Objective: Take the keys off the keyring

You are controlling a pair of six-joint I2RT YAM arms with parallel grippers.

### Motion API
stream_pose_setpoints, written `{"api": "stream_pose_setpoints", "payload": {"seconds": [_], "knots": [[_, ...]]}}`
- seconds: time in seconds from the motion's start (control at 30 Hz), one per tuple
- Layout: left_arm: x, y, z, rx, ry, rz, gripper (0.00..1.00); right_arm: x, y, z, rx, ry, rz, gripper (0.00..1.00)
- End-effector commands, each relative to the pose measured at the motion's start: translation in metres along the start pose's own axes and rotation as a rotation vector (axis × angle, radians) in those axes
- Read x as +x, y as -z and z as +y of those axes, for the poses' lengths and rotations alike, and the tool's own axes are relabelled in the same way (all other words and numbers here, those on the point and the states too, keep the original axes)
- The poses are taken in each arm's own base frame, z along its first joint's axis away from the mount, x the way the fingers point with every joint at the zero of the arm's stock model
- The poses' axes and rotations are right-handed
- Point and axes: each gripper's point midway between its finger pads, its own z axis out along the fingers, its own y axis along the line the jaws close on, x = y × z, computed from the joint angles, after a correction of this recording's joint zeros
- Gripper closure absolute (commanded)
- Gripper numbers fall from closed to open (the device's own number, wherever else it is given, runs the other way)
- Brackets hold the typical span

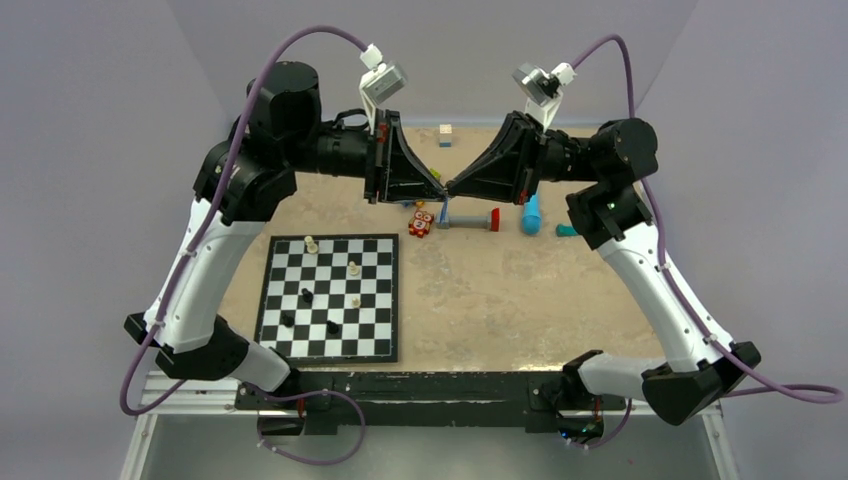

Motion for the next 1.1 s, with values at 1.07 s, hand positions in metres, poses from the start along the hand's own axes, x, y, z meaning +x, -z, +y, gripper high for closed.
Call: {"api": "stream_pose_setpoints", "payload": {"seconds": [1.07], "knots": [[-0.124,-0.013,-0.008,-0.004,-0.052,-0.459,1.0,-0.099,-0.008,0.03,-0.086,0.093,-0.424,1.0]]}}
